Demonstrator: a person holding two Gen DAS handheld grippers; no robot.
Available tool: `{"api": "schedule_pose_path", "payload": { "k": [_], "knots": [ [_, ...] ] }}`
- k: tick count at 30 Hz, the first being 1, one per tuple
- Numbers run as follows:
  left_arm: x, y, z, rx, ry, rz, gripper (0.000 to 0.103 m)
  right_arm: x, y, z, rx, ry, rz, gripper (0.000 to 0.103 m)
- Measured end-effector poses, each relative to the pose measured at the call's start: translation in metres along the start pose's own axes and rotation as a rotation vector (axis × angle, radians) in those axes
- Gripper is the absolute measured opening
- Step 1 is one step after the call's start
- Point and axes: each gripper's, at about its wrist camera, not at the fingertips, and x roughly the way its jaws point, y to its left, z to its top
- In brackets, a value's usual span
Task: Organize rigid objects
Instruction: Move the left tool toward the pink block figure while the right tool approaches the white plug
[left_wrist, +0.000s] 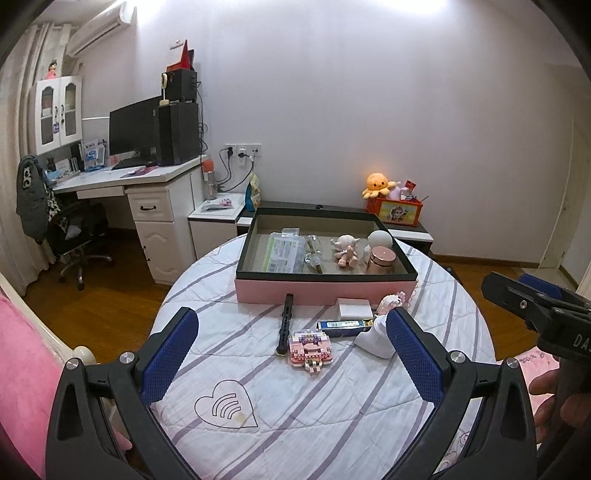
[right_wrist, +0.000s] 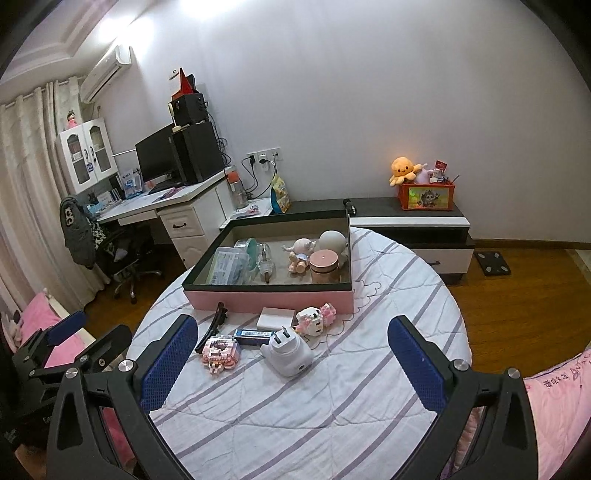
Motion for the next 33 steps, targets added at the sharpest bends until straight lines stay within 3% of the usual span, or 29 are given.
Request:
{"api": "schedule_pose_path", "payload": {
  "k": [15, 33],
  "knots": [
    [0.019, 0.0, -0.016, 0.007, 0.062, 0.003, 0.103, 0.014, -0.012, -0.004, 0.012, 0.049, -0.021, 0.103],
    [0.129, -0.003, -0.066, -0.045, 0.302, -0.034, 0.1, 0.1, -0.024, -0.036, 0.015, 0.25, 0.009, 0.103]
  ]
}}
